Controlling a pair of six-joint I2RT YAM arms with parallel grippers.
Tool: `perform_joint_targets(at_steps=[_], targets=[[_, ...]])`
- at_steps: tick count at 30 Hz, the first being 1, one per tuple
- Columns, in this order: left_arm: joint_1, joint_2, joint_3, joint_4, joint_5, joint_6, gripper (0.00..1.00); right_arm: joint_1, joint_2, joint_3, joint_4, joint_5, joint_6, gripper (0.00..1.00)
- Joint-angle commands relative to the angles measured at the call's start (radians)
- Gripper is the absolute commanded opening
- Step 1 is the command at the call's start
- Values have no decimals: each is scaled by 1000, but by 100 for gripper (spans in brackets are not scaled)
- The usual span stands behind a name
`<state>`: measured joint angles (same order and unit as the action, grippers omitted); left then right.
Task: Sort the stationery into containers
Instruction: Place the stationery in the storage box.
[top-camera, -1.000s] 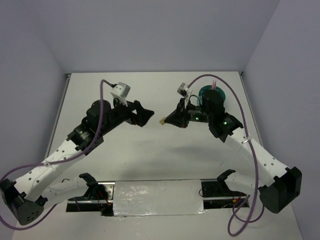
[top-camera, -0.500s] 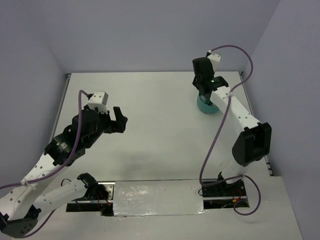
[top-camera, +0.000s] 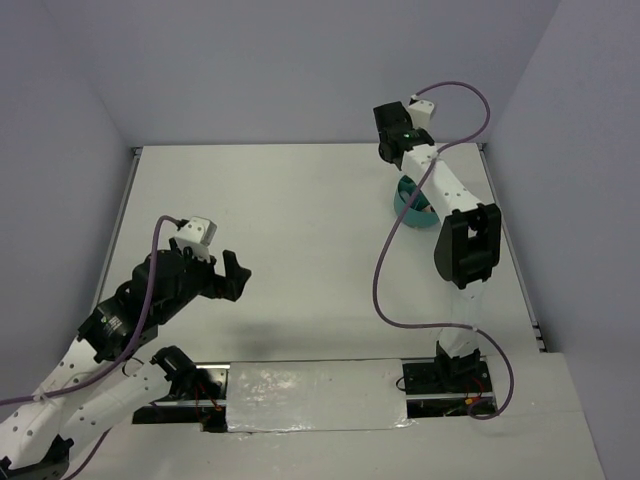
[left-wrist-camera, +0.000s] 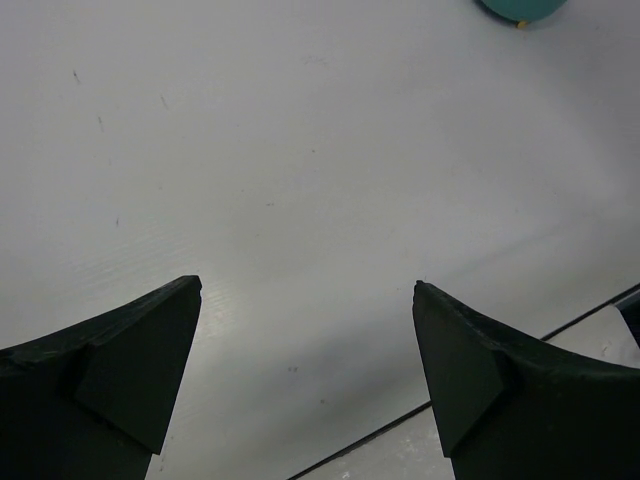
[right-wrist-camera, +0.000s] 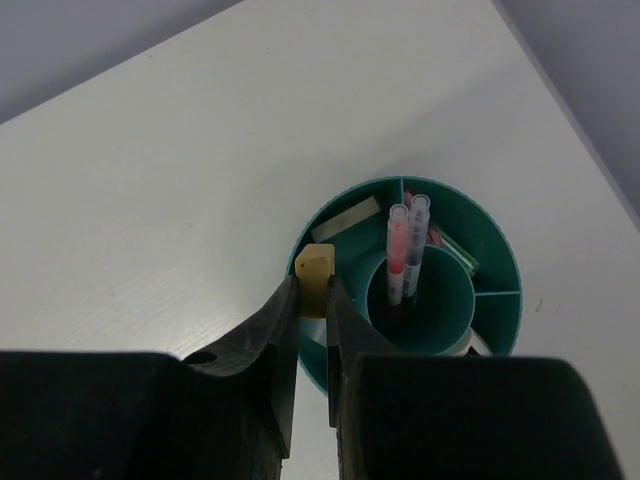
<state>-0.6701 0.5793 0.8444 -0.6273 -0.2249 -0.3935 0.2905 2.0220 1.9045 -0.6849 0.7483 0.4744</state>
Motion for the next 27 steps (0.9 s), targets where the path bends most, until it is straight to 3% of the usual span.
perform_joint_targets(at_steps=[1, 11, 24, 27], targets=[[-3, -9, -2, 55, 47, 25, 99, -7, 14, 71, -41, 52, -5, 0], [-3, -13, -8, 61, 62, 28, 99, -53, 34, -42, 40, -12, -32, 2], [-3, -4, -10, 66, 73, 33, 99, -62, 53, -50, 85, -55, -69, 7], [-3, -6, -10, 66, 76, 33, 99, -62, 57, -56, 81, -59, -68, 14]])
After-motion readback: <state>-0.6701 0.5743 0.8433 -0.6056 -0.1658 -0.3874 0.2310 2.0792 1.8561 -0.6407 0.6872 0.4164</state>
